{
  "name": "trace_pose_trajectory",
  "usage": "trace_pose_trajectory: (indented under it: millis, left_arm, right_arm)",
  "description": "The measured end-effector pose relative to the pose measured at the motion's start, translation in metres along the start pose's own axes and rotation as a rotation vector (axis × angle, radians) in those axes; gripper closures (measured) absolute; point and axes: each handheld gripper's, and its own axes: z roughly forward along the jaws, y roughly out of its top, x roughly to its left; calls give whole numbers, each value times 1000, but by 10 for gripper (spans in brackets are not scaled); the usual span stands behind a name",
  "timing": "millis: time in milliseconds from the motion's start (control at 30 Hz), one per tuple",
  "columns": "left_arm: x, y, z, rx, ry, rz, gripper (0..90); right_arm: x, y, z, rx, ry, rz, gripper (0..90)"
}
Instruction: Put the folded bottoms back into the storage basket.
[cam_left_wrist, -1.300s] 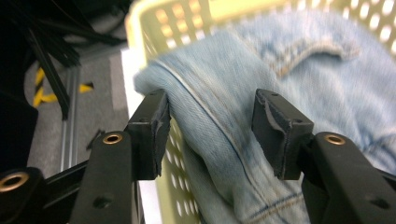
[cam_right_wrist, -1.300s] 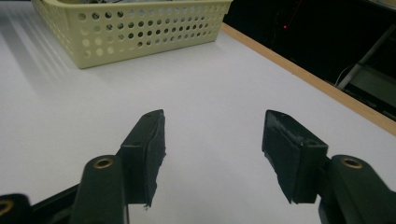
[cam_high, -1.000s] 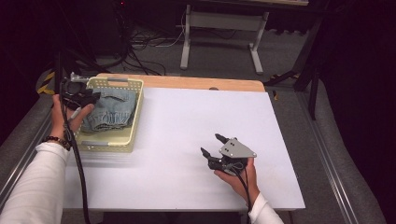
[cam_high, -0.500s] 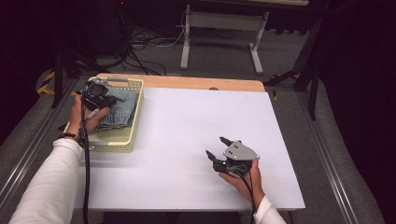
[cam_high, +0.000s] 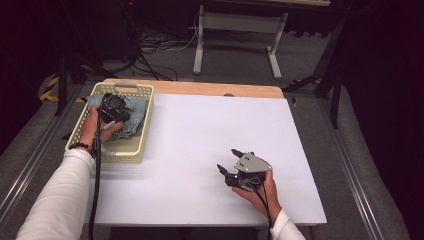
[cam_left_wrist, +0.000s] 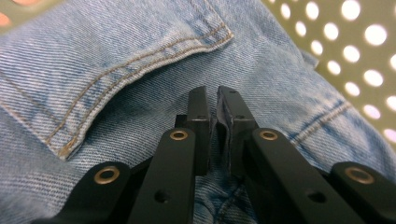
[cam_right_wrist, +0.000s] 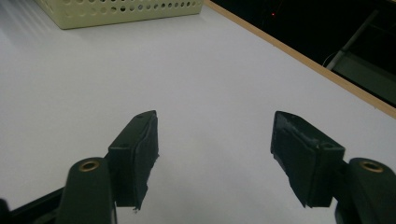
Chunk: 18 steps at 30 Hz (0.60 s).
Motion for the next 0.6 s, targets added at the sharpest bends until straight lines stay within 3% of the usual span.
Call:
trace_pose_trajectory:
  millis: [300, 600]
  left_arm:
    - [-1, -2, 6, 36, -9, 2, 863]
    - [-2, -4, 5, 19, 2, 1, 864]
  right_arm:
    - [0, 0, 0, -3, 1, -3, 326]
    - [0, 2, -5, -28, 2, 11, 316]
